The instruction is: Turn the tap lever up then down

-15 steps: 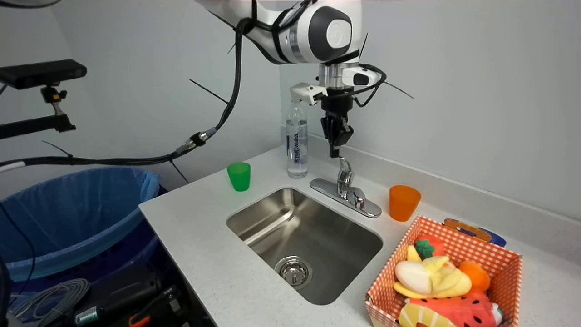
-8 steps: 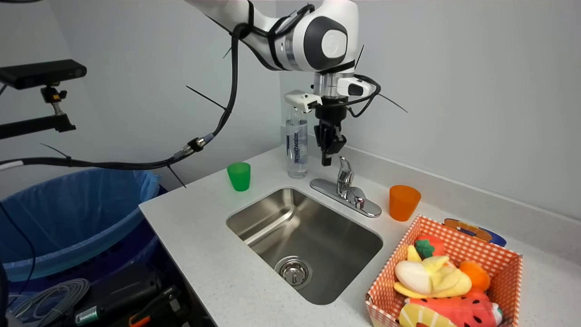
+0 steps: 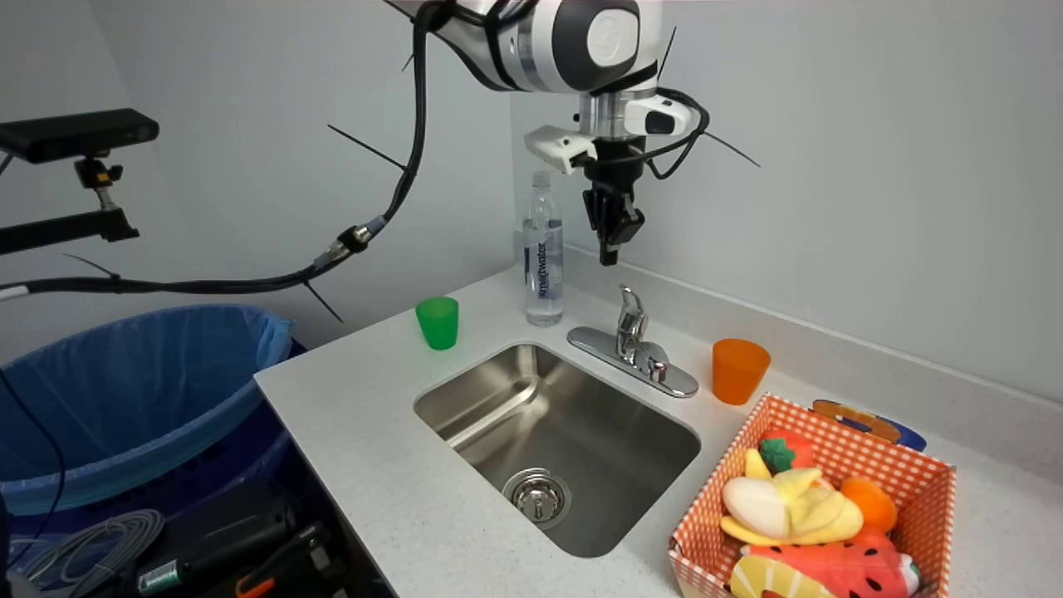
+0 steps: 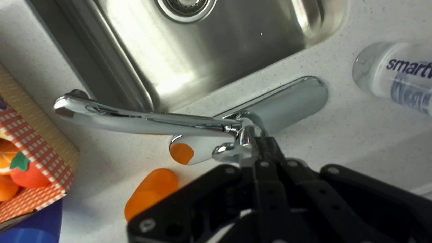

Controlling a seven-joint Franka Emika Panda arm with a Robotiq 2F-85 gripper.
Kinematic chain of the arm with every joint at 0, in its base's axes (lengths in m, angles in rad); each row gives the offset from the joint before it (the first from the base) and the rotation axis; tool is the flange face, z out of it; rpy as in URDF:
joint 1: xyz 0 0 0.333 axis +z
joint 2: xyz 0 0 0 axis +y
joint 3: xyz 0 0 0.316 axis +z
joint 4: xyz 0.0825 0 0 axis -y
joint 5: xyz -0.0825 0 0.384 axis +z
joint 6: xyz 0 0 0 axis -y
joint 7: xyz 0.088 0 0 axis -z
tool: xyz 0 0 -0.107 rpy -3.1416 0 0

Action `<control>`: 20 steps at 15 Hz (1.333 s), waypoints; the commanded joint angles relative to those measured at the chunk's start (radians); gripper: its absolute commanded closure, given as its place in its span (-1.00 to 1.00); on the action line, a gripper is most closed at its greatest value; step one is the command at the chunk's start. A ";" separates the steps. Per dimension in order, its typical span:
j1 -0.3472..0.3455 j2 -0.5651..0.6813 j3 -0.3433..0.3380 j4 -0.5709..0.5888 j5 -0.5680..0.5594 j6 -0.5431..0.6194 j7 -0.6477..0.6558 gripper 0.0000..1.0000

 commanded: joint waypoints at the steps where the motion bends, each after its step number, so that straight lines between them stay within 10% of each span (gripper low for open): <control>1: 0.000 0.050 -0.028 0.038 -0.047 0.072 0.081 1.00; 20: 0.021 0.072 -0.005 -0.102 -0.051 0.081 0.041 1.00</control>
